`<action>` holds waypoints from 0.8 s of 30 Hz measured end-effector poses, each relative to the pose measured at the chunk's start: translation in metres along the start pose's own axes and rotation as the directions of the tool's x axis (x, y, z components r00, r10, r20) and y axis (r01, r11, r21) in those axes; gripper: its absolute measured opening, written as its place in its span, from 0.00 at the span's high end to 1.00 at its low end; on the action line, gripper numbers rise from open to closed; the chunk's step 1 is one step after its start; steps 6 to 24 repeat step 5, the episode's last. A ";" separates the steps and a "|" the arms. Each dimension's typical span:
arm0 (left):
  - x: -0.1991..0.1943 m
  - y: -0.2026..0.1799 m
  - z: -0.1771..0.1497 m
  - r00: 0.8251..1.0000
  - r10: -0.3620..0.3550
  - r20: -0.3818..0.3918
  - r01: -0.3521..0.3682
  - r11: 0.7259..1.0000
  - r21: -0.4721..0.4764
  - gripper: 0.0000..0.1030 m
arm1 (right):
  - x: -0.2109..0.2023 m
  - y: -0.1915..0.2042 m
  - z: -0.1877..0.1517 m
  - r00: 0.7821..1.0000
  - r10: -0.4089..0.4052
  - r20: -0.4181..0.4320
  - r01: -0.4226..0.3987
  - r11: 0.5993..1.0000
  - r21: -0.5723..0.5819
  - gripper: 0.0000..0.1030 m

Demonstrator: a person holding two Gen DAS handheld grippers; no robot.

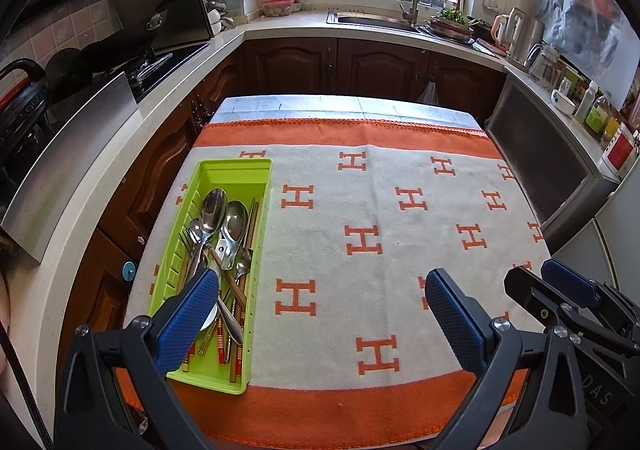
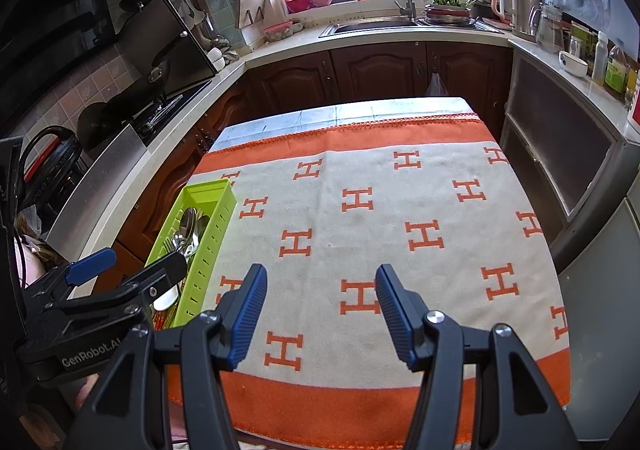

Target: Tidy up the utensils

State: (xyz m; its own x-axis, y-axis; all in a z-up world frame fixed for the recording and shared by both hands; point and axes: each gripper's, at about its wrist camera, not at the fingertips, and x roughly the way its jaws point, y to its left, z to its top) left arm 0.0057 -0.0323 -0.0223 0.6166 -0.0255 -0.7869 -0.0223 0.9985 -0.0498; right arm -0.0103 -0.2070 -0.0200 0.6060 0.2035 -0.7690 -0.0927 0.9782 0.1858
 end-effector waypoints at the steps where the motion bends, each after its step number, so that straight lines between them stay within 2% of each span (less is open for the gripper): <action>1: 0.000 0.000 0.001 1.000 0.000 0.000 0.000 1.000 0.000 0.01 | 0.000 0.000 0.000 1.000 0.000 0.000 0.000 1.000 0.001 0.45; 24: 0.000 -0.001 0.001 1.000 0.000 -0.001 0.000 1.000 0.000 0.01 | 0.001 0.000 -0.002 1.000 0.001 -0.002 -0.001 1.000 0.006 0.45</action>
